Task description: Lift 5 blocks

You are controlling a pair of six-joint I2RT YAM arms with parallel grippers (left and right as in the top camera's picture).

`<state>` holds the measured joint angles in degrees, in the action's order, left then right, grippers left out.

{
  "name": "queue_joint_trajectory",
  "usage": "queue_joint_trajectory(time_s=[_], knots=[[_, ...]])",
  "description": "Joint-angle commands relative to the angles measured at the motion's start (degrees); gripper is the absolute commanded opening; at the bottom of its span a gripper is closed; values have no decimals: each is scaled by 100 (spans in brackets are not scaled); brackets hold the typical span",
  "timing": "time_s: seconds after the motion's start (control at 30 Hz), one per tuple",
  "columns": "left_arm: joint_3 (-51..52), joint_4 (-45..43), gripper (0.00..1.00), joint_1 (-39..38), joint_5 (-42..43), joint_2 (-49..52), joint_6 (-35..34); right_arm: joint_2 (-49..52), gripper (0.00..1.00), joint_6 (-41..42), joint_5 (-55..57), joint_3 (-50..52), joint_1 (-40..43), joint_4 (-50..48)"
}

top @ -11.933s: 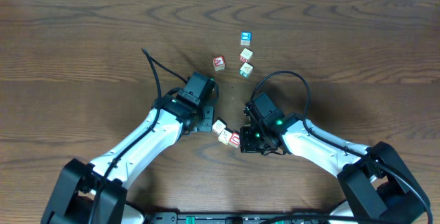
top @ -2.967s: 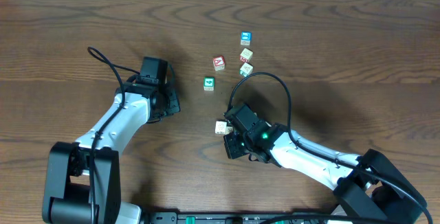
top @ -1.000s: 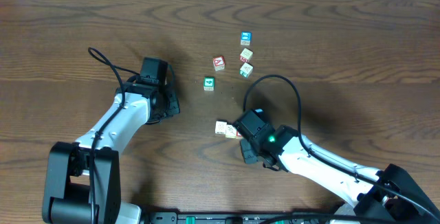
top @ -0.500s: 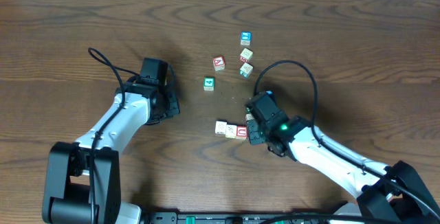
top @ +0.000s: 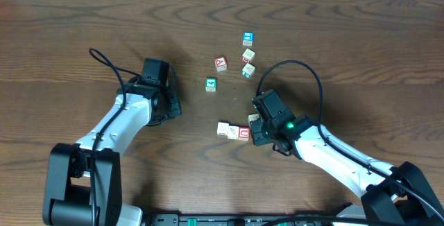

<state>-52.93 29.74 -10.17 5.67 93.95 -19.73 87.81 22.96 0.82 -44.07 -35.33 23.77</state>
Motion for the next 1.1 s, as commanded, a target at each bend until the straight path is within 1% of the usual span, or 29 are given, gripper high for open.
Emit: queue_joint_trajectory(time_s=[0.0, 0.23, 0.53, 0.77, 1.0, 1.07], knots=[[-57, 20, 7, 24, -7, -92, -50, 173, 1, -94, 72, 7, 116, 24], [-57, 22, 8, 24, -7, -92, -50, 553, 1, 76, 199, 4, 260, -2], [-57, 20, 8, 24, -9, -92, -50, 551, 1, 55, 321, -11, 299, -221], [-57, 22, 7, 24, -7, -92, -50, 551, 1, -63, 326, -17, 466, -772], [-57, -4, 7, 24, -7, -92, -52, 553, 1, -170, 310, -109, 723, -815], [-57, -28, 7, 24, -7, -92, -52, 553, 1, -251, 103, -177, 728, -863]])
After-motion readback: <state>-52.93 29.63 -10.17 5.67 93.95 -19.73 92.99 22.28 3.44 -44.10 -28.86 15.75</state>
